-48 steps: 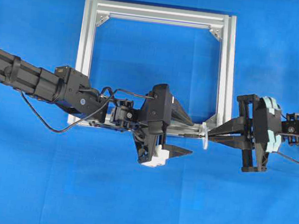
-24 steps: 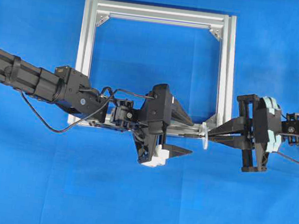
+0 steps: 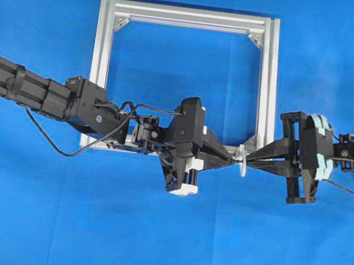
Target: Insert the wire through the string loop located on the right side.
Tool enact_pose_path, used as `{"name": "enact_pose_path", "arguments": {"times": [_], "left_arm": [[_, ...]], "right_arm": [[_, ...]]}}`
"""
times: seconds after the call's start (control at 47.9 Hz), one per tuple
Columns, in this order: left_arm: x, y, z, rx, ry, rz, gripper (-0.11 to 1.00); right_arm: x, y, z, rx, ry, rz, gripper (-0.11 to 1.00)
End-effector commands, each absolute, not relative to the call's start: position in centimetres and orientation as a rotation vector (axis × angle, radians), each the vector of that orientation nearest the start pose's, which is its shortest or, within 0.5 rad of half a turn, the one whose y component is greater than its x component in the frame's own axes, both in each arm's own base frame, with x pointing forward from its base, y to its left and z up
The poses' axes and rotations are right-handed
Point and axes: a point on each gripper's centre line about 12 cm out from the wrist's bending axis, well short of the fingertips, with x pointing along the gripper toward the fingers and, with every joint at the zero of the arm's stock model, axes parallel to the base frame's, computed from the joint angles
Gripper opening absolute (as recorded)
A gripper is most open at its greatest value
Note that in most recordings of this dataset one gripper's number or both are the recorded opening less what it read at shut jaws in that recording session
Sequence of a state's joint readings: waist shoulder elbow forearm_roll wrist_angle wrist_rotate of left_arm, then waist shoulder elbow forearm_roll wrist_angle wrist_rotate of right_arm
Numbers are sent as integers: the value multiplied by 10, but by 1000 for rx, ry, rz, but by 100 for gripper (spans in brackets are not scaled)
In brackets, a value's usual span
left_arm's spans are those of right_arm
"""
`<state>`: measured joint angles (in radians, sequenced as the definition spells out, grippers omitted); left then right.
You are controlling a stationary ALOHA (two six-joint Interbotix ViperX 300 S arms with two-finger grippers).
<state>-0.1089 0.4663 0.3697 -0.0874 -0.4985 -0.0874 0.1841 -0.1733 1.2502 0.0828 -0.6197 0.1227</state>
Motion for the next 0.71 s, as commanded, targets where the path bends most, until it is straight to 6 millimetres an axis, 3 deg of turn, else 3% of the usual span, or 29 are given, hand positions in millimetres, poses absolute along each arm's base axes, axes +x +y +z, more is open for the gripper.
{"name": "enact_pose_path", "arguments": {"times": [0.0, 0.48, 0.584, 0.689], "left_arm": [[502, -51, 121, -137, 308, -44, 8], [502, -51, 121, -137, 308, -46, 8], [502, -51, 121, -137, 308, -44, 8], [502, -51, 121, -137, 308, -44, 8]], "right_arm": [[257, 41, 123, 136, 436, 90, -4], [257, 41, 122, 140, 443, 88, -2], [258, 41, 122, 144, 444, 87, 9], [257, 41, 122, 147, 449, 86, 35]]}}
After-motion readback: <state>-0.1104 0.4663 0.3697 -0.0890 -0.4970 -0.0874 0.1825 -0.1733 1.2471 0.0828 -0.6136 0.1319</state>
